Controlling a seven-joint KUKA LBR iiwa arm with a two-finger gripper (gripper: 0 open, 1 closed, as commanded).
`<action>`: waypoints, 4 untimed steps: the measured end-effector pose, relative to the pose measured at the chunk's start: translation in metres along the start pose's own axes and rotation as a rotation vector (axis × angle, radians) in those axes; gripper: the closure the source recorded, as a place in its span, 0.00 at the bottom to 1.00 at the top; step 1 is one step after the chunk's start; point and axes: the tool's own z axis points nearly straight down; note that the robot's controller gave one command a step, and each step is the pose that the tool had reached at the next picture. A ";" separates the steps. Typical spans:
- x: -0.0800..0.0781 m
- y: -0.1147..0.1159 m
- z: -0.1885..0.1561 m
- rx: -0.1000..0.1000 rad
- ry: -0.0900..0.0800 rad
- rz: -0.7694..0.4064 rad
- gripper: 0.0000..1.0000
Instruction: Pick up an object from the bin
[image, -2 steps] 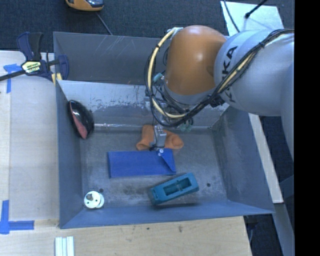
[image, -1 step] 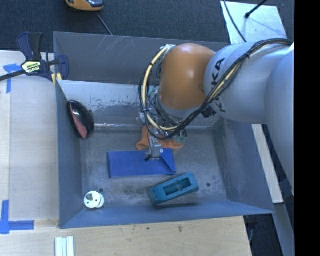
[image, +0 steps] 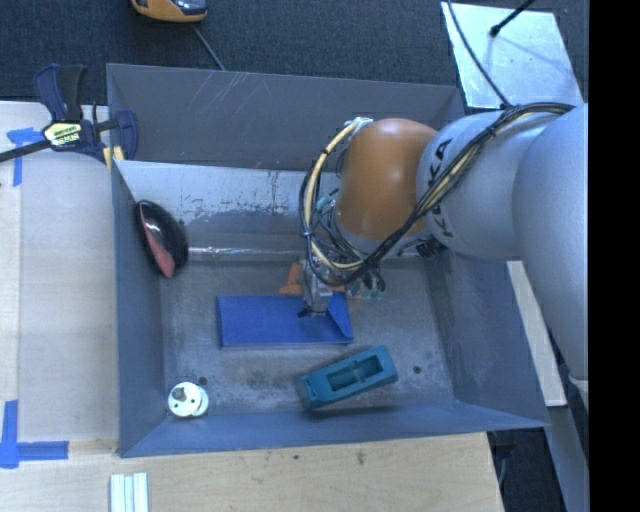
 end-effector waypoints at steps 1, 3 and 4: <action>0.000 0.000 0.000 0.000 0.000 0.000 1.00; -0.015 0.005 -0.108 0.000 0.004 -0.030 0.00; -0.015 0.005 -0.108 0.000 0.004 -0.030 0.00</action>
Offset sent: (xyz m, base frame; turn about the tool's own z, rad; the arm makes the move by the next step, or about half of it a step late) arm 0.0130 0.0063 0.1072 -0.0326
